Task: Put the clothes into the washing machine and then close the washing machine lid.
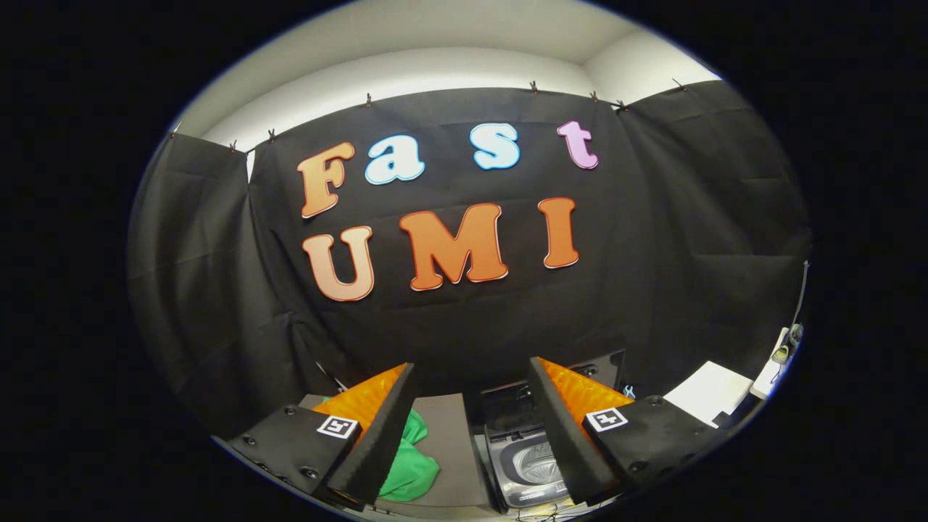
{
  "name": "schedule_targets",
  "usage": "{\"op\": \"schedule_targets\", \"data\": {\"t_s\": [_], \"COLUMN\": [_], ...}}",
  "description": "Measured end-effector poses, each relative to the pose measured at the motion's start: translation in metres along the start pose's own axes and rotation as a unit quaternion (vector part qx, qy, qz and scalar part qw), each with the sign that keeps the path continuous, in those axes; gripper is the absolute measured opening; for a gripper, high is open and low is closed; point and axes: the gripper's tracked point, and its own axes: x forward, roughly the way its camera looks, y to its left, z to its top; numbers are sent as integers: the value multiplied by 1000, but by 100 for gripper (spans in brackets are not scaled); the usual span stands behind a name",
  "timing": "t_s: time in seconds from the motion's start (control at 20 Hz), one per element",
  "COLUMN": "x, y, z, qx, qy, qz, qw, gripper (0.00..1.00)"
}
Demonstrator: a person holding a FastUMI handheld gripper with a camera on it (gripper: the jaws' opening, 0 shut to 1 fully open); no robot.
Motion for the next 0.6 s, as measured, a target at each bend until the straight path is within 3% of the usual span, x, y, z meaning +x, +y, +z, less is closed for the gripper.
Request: {"op": "schedule_targets", "data": {"t_s": [0.6], "x": [29], "y": [117], "z": [-90], "qx": [-21], "qy": [102], "qz": [113], "qw": [988], "gripper": [99]}}
